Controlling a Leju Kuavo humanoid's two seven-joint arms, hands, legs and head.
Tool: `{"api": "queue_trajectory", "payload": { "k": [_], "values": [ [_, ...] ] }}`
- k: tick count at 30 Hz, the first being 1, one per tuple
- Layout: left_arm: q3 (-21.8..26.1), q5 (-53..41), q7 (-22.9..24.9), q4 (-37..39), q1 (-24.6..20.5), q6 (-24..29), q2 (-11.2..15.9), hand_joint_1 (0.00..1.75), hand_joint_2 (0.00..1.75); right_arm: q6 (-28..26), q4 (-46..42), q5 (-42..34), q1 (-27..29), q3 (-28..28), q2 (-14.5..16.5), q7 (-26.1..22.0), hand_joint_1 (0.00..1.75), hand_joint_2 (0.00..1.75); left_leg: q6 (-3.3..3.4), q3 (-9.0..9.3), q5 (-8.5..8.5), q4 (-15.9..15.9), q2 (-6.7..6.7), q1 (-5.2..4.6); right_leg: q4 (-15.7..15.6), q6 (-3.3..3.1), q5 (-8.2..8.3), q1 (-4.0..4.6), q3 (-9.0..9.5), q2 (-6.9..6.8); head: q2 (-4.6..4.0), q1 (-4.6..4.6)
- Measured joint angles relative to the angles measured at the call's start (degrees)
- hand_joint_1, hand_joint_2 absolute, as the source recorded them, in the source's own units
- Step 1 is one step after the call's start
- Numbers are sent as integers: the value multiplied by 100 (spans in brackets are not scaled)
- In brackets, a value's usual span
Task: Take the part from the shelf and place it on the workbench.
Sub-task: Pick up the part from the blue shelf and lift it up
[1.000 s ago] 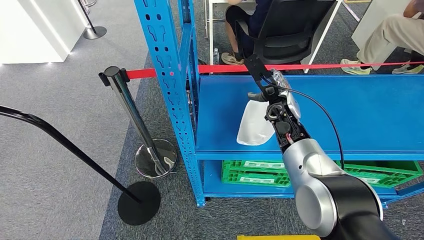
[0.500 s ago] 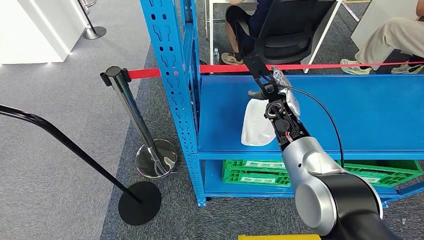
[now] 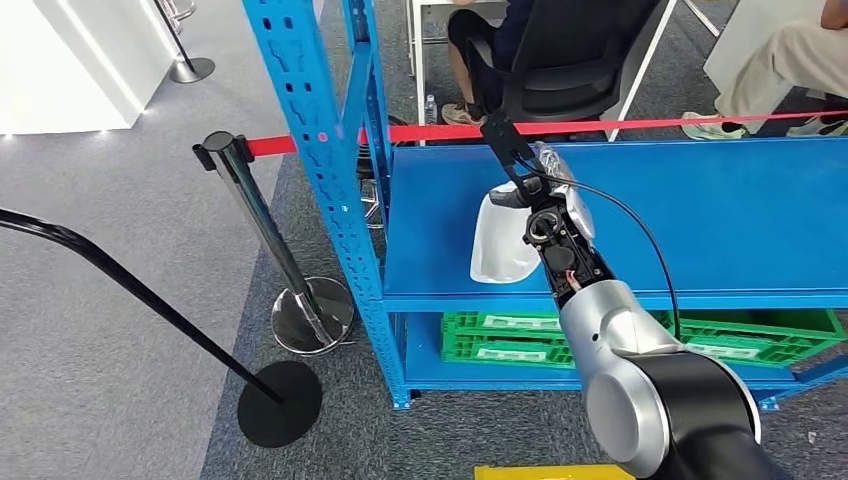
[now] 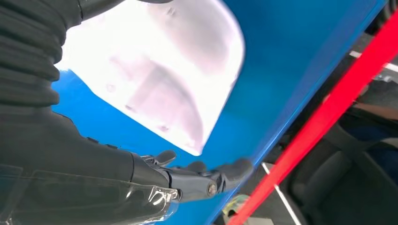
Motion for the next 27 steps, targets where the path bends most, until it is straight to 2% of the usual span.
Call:
{"api": "queue_trajectory", "payload": {
  "k": [1, 2, 3, 5, 6, 7, 8, 10, 12, 13, 15, 16, 17, 18, 20, 21, 22, 23, 24, 26, 27],
  "values": [
    [0, -3, -3, 1, 2, 3, 0, 0, 175, 2, -1, 1, 1, -1, 15, -1, 0, 175, -18, -29, -42, 34, -1, 9, 5, -39, 23, -1, -23, 0, 0, -10],
    [0, -7, -7, 2, 4, 8, 0, 0, 175, 3, -1, 1, -5, -1, 32, -2, 0, 175, -44, -83, -155, 155, 0, 22, 3, -78, 46, -7, -48, -2, 0, -18],
    [0, -9, -11, 2, 3, 14, -1, 0, 175, 4, -2, 1, -12, -1, 47, -3, 0, 175, -78, -172, -330, 385, 1, 35, -1, -111, 66, -12, -72, -4, 0, -28],
    [0, -9, -19, 3, 3, 23, -4, 0, 175, 5, -2, 0, -14, -1, 68, -6, 0, 175, -128, -445, -750, 1106, 2, 58, -5, -151, 103, -2, -119, -12, 0, -44],
    [0, -8, -23, 4, 3, 27, -4, 0, 175, 7, -2, -1, -11, -1, 73, -7, 0, 175, -132, -552, -881, 1410, 1, 62, -5, -161, 122, 9, -145, -17, 0, -47],
    [0, -8, -28, 4, 4, 32, -5, 0, 175, 8, -1, -1, -9, -1, 78, -7, 0, 175, -120, -577, -919, 1546, 0, 62, -5, -167, 144, 24, -171, -21, 0, -52],
    [1, -7, -34, 5, 4, 38, -4, 0, 175, 9, -1, 0, -10, -1, 84, -7, 0, 175, -91, -490, -858, 1460, -2, 56, -6, -171, 168, 43, -196, -22, 0, -51],
    [1, -7, -52, 4, 0, 64, -2, 0, 175, 9, -1, 1, -40, -1, 97, -15, 0, 175, 41, -9, -575, 719, -17, 5, -13, -183, 220, 71, -233, -17, 1, -50],
    [0, -7, -72, 2, -12, 85, 5, 0, 175, 8, -1, 1, -87, -2, 104, -32, 0, 175, 161, 396, -411, 55, -16, -64, -50, -151, 282, 73, -248, -14, 1, -50],
    [-1, -7, -80, 2, -18, 87, 9, 0, 175, 8, -1, 1, -100, -3, 108, -38, 0, 175, 192, 462, -391, -80, -15, -96, -74, -116, 315, 55, -250, -16, 0, -57],
    [-1, -7, -91, 2, -20, 89, 11, 0, 175, 9, -1, 1, -97, -3, 116, -44, 0, 175, 222, 464, -302, -174, -8, -126, -143, -35, 390, 39, -248, -24, 0, -79],
    [0, -8, -92, 3, -20, 90, 11, 0, 175, 9, -1, 2, -92, -3, 115, -45, 0, 175, 231, 474, -225, -257, 6, -120, -150, -11, 388, 41, -257, -29, 0, -77],
    [0, -9, -92, 3, -21, 90, 13, 0, 175, 9, -1, 3, -91, -3, 111, -45, 0, 175, 244, 479, -143, -340, 18, -107, -95, 1, 310, 52, -285, -32, 0, -71],
    [0, -10, -92, 3, -23, 91, 13, 0, 175, 9, -1, 4, -95, -3, 103, -45, 0, 175, 249, 472, -61, -416, 32, -92, 68, 9, 147, 64, -348, -34, 0, -62],
    [-1, -11, -92, 4, -24, 91, 5, 0, 175, 9, 2, 4, -93, -3, 89, -46, 0, 175, 244, 381, 28, -439, 47, -82, 737, 30, -339, 79, -559, -34, 0, -55],
    [0, -12, -92, 4, -24, 90, 2, 0, 175, 9, 4, 4, -80, -3, 82, -46, 0, 175, 238, 321, 60, -422, 51, -82, 1083, 51, -515, 83, -648, -33, 0, -55],
    [0, -14, -92, 5, -23, 90, -1, 0, 175, 9, 7, 5, -63, -3, 75, -46, 0, 175, 229, 260, 89, -398, 54, -80, 1295, 70, -592, 83, -667, -34, 0, -56],
    [0, -19, -92, 6, -22, 89, -3, 0, 175, 8, 8, 8, -50, -3, 70, -46, 0, 175, 217, 200, 112, -367, 55, -73, 1284, 86, -554, 78, -582, -37, 0, -55],
    [1, -27, -92, 7, -22, 86, -7, 0, 175, 5, 8, 12, -46, -3, 65, -46, 0, 175, 204, 138, 129, -322, 55, -61, 1043, 103, -440, 68, -383, -42, 1, -56],
    [-1, -42, -92, 5, -25, 82, -5, 0, 175, -1, 7, 17, -57, -3, 63, -46, 0, 175, 159, 6, 132, -185, 56, -53, 303, 123, -261, 54, 101, -61, 1, -55],
    [-1, -48, -93, 5, -27, 80, -2, 0, 175, -4, 7, 19, -59, -3, 62, -46, 0, 175, 138, -51, 128, -107, 53, -60, 73, 106, -215, 53, 241, -59, 1, -57]
  ]
}}
